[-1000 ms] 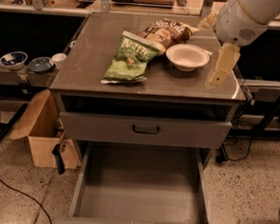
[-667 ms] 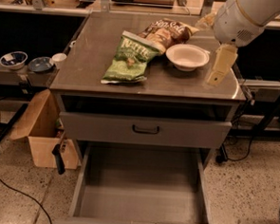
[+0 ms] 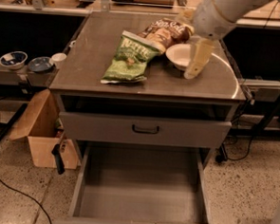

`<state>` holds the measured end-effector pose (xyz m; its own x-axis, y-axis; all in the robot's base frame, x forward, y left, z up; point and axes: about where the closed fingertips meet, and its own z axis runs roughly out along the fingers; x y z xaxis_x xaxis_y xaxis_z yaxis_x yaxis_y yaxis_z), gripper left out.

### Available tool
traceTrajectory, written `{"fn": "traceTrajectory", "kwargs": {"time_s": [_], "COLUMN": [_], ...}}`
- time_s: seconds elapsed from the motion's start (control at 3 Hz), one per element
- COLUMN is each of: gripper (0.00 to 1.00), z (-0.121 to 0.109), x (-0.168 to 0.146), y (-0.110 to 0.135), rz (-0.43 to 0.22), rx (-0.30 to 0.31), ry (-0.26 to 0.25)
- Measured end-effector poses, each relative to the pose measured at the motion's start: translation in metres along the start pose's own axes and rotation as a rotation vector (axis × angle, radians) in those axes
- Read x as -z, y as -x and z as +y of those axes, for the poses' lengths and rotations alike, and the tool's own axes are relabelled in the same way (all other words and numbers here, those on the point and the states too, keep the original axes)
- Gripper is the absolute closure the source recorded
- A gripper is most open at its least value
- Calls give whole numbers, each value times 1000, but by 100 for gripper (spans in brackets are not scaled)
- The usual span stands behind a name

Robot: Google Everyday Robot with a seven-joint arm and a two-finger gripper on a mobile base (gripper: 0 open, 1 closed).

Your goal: Place green jalapeno chip bag into middle drawer

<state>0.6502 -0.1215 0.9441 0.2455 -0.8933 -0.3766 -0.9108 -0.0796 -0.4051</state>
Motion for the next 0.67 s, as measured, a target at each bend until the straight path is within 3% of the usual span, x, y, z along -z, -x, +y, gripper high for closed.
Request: {"fn": "traceTrajectory", "kwargs": {"time_s": [0.67], "gripper": [0], "z": [-44], "x": [-46], "y": [13], "rz": [-38], "rx": [61], "ry": [-12]}}
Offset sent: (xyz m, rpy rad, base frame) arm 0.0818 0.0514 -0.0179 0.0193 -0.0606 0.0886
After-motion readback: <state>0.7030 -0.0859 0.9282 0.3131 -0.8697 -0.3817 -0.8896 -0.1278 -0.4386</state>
